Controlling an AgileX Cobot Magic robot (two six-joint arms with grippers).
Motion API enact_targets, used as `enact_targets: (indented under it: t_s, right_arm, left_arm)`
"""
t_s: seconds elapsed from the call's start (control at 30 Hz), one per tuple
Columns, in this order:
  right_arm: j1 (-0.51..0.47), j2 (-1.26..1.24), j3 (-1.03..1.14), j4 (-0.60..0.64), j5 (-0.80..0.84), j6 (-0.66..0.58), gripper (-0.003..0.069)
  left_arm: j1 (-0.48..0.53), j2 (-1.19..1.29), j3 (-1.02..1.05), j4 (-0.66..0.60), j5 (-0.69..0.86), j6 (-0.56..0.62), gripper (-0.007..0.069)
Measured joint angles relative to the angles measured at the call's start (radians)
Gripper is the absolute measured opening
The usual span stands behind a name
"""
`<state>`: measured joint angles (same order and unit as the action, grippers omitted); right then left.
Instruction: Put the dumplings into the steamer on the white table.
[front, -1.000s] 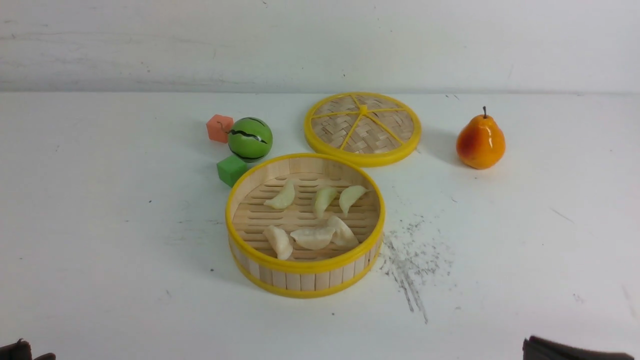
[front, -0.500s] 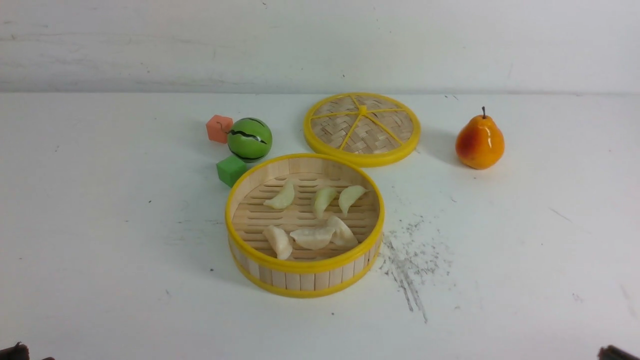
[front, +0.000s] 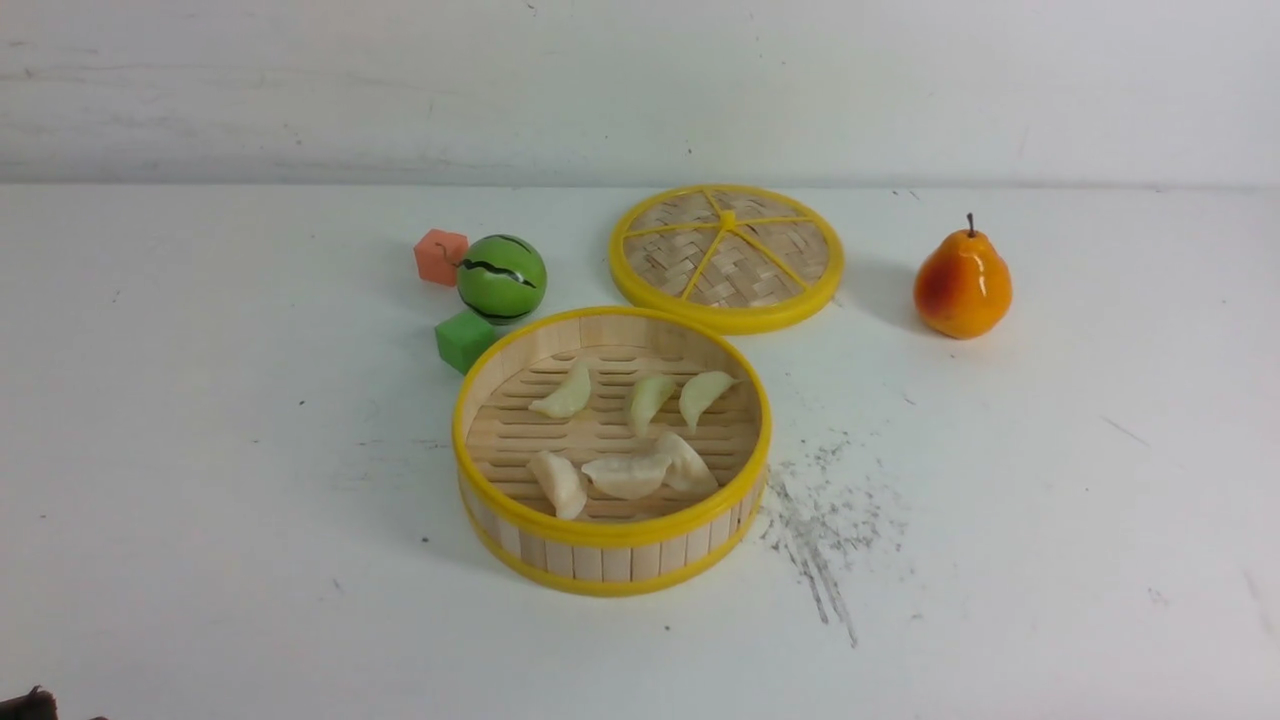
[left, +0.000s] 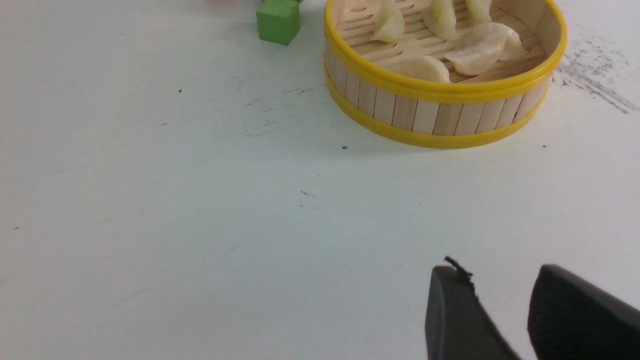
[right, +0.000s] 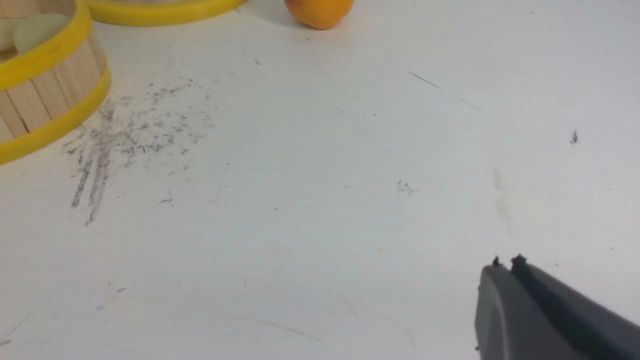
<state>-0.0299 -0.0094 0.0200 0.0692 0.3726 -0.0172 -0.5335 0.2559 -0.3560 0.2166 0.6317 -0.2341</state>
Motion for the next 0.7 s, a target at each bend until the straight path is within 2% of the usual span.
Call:
enact_targets:
  t_s: [0.7]
  right_arm:
    - [0.0, 0.0, -0.001, 0.001, 0.003, 0.003, 0.0022]
  left_arm:
    - [0.0, 0.0, 0.0, 0.0, 0.0, 0.0, 0.0237]
